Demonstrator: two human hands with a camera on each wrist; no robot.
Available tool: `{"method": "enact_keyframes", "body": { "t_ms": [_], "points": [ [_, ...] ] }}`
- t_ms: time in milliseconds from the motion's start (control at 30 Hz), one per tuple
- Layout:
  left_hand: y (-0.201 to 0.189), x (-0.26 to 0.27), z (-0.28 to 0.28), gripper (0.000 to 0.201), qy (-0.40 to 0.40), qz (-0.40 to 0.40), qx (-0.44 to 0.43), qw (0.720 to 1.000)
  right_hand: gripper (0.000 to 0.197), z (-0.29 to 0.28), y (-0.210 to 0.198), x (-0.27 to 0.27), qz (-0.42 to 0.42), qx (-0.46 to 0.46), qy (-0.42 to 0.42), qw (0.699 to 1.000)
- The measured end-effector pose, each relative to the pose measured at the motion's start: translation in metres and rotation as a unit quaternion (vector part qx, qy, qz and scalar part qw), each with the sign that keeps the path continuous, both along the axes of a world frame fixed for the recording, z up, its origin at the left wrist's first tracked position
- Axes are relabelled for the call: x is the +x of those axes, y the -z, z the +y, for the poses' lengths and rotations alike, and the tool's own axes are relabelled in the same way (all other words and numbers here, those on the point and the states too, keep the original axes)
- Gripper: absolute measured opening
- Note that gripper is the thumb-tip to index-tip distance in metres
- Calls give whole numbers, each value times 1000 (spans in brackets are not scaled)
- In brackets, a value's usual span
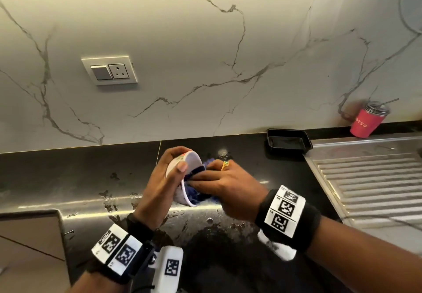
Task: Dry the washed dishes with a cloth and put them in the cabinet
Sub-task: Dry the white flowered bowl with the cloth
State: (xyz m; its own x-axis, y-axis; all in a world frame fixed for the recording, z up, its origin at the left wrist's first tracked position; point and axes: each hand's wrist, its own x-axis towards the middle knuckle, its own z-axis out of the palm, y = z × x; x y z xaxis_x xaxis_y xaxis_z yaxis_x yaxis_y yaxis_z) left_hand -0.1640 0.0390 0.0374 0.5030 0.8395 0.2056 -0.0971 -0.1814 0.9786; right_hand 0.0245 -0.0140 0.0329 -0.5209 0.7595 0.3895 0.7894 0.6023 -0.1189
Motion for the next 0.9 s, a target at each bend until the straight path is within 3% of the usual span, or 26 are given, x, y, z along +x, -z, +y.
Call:
{"method": "enact_keyframes", "body": {
  "t_ms": [67,133,233,367,500,567,667,767,833,900],
  "points": [
    [-5,3,-3,55,33,2,-47,998,54,2,-5,11,-101,75,10,992],
    [-11,7,-1,66,40,-19,-71,997,59,1,-10,12,-103,81,25,991],
    [-20,14,5,63,21,-70,-80,994,59,0,-12,2,14,33,77,996],
    [-25,22,4,57,-17,-54,16,998,36,-6,-11,-5,230,-19,53,972],
    [-16,24,-1,79,6,-40,44,998,25,-21,-9,-9,267,-1,73,961],
    [-15,23,-1,88,60,-77,-32,995,23,-26,-7,-6,228,40,80,969],
    [-16,13,-1,94,129,-135,-187,964,23,-30,-5,6,106,115,80,984],
    [-16,10,2,86,141,-81,-309,937,20,-32,-5,17,-9,153,47,987],
    [-14,12,2,93,184,-25,-403,896,20,-30,-4,21,-69,164,19,984],
    [-14,9,1,94,213,28,-436,874,22,-28,-2,26,-96,177,0,980]
  ]
}}
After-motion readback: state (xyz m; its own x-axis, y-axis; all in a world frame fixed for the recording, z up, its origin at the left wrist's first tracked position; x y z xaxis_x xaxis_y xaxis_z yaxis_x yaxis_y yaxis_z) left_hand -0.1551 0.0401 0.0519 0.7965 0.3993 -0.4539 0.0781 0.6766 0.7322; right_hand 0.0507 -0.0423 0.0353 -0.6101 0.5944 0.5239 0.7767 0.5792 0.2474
